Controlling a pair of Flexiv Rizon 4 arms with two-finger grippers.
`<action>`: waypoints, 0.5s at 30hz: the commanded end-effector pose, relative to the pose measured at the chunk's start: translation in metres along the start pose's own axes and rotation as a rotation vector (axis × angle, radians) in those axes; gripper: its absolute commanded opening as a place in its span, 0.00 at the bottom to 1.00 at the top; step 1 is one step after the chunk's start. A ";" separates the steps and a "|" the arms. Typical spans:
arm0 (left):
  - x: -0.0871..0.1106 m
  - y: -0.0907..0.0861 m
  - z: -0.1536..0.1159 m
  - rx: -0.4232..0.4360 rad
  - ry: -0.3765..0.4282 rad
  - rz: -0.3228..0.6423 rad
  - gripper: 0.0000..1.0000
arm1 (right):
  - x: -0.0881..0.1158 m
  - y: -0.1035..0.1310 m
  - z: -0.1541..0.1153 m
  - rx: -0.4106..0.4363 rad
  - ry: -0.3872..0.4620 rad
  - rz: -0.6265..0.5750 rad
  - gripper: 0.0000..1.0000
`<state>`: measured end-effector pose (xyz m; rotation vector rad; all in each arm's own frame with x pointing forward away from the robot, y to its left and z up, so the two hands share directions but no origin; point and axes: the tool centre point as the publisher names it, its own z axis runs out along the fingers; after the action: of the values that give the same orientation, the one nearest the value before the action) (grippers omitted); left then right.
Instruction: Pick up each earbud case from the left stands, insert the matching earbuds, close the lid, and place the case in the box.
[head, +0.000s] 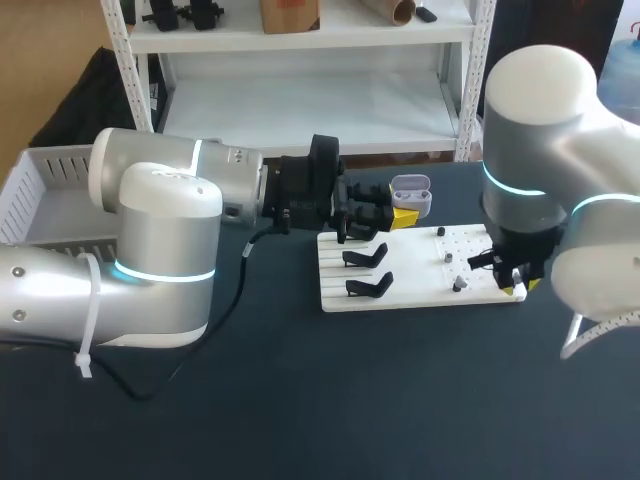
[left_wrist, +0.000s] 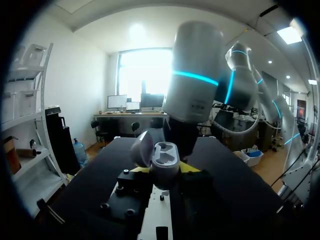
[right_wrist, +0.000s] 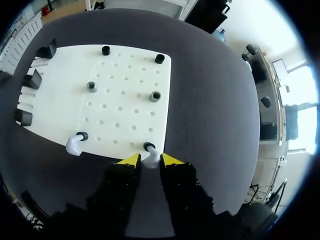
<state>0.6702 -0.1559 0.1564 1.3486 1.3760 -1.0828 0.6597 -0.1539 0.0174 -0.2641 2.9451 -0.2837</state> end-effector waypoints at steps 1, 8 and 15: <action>0.001 -0.001 0.000 -0.006 -0.004 0.002 0.00 | -0.002 0.000 0.001 0.004 0.001 0.003 0.19; 0.001 -0.001 0.000 -0.006 -0.004 0.002 0.00 | -0.003 -0.001 0.000 0.006 0.003 0.002 0.01; 0.001 -0.001 0.000 -0.006 -0.004 0.002 0.00 | 0.001 -0.003 -0.011 0.009 -0.002 0.001 0.00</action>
<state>0.6702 -0.1559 0.1564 1.3485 1.3760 -1.0828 0.6618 -0.1546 0.0216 -0.2637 2.9431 -0.2949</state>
